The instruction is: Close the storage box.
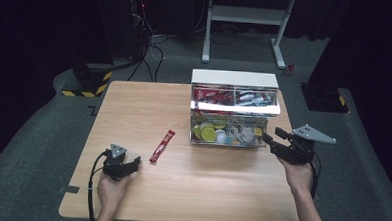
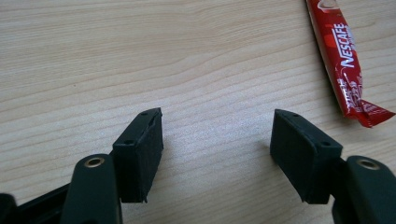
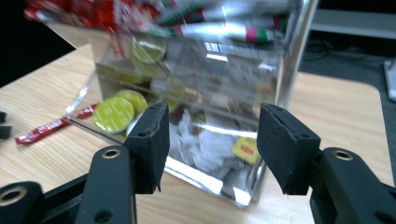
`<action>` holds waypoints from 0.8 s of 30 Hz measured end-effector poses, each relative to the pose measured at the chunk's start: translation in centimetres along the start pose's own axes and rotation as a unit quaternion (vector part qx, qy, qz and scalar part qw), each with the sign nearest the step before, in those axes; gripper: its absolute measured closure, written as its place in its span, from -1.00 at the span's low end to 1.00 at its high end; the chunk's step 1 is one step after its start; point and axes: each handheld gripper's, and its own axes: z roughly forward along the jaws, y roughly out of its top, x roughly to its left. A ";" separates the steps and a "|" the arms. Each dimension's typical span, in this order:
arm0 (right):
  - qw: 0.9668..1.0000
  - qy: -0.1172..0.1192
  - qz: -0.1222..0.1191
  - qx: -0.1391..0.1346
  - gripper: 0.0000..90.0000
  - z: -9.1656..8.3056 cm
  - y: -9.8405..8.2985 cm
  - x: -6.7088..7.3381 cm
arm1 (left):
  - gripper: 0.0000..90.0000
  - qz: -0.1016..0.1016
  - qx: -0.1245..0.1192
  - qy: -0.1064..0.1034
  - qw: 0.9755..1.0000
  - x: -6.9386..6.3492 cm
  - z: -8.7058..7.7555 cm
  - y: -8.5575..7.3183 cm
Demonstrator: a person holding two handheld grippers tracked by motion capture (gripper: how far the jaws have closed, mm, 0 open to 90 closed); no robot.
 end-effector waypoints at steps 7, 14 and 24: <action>1.000 -0.003 0.022 0.022 -0.02 1.4 -2.9 -0.6 | -0.22 0.000 0.000 0.000 1.000 0.0 0.0 0.0; 0.999 -0.016 0.022 0.041 0.01 2.5 -5.3 -0.4 | -0.23 -0.001 0.000 0.000 1.000 0.0 0.0 0.0; 0.995 -0.039 0.027 0.090 0.02 5.2 -8.8 -0.3 | -0.24 0.001 0.000 0.000 1.000 0.0 0.0 0.0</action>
